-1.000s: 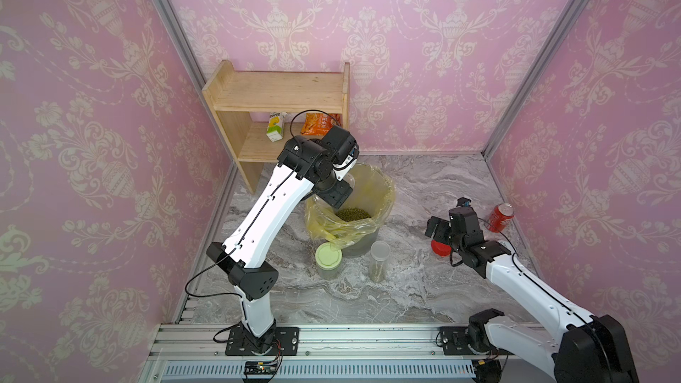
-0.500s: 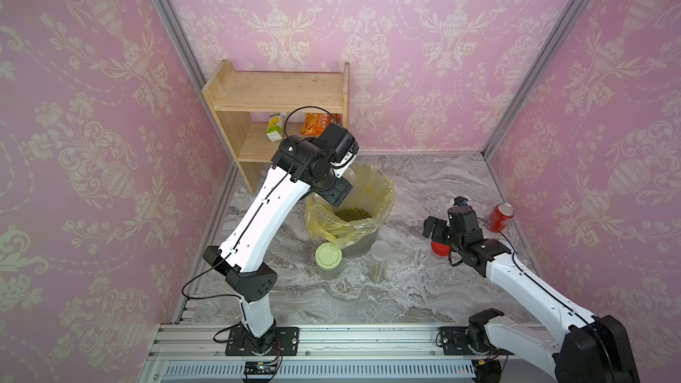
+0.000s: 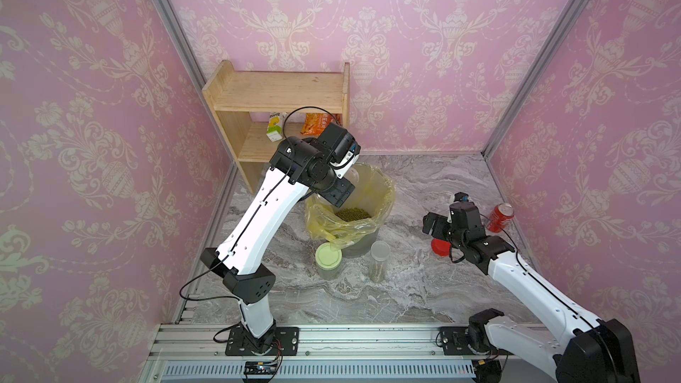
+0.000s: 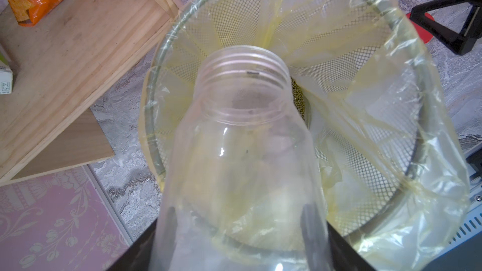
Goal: Empty moldy mung beans from jars
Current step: Pour the moldy mung beans from the jar into the trash bin.
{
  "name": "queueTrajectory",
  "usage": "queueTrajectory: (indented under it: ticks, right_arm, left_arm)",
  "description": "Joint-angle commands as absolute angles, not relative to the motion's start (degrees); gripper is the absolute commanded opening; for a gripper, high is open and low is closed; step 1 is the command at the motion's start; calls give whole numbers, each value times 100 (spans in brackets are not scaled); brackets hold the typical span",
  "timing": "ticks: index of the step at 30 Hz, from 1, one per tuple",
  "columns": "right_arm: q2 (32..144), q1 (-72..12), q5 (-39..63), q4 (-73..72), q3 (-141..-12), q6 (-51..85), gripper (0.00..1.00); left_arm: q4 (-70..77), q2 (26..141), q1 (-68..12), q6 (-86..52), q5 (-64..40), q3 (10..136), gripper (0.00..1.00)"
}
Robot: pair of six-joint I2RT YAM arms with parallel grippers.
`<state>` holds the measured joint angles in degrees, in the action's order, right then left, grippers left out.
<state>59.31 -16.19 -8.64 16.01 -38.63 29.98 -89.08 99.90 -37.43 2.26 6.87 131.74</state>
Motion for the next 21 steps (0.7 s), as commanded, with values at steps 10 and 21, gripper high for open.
queueTrajectory:
  ticks: [10,21]
  right_arm:
    - [5378,-1644,-535,1850,-3947,3041,100]
    - [5045,-1630,-595,2153,-4021,2971,100]
  left_arm:
    - [-8872,10474,-4061,455,1092,13742,36]
    - [-8664,9798,-4019,179,1332,13340,37]
